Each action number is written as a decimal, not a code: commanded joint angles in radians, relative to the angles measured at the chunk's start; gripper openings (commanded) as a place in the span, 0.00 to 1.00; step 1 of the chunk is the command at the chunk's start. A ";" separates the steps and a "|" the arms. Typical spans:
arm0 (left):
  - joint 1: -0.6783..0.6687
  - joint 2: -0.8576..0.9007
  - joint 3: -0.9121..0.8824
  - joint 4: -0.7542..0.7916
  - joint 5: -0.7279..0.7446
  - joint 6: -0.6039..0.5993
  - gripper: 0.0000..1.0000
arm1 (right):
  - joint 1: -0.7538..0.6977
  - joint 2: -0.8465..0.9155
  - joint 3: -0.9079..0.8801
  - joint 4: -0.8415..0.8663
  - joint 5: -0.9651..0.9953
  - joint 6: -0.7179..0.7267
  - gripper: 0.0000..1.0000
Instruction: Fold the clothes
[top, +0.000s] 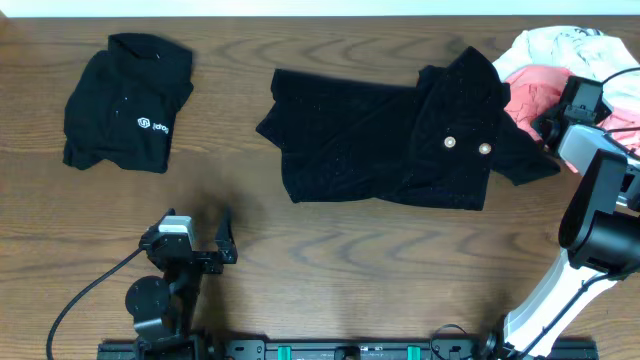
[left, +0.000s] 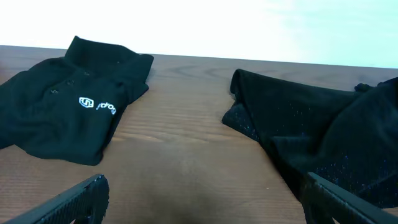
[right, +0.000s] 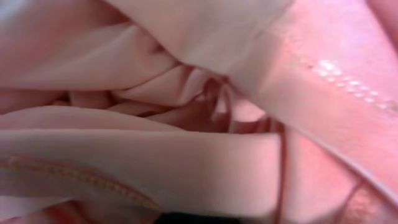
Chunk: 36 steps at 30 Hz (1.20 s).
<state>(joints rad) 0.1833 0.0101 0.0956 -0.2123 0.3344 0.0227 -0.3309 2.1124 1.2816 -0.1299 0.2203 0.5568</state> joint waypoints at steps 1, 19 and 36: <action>0.006 -0.006 -0.024 -0.006 0.005 0.002 0.98 | 0.016 -0.005 0.014 -0.019 -0.201 -0.110 0.01; 0.006 -0.006 -0.024 -0.006 0.005 0.002 0.98 | 0.114 -0.005 0.048 0.034 -0.467 -0.338 0.10; 0.006 -0.006 -0.024 -0.006 0.005 0.002 0.98 | 0.132 0.177 0.060 0.050 -0.208 -0.215 0.01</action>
<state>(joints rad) 0.1833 0.0101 0.0956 -0.2123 0.3344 0.0227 -0.1707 2.1883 1.3586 -0.0483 -0.0933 0.2756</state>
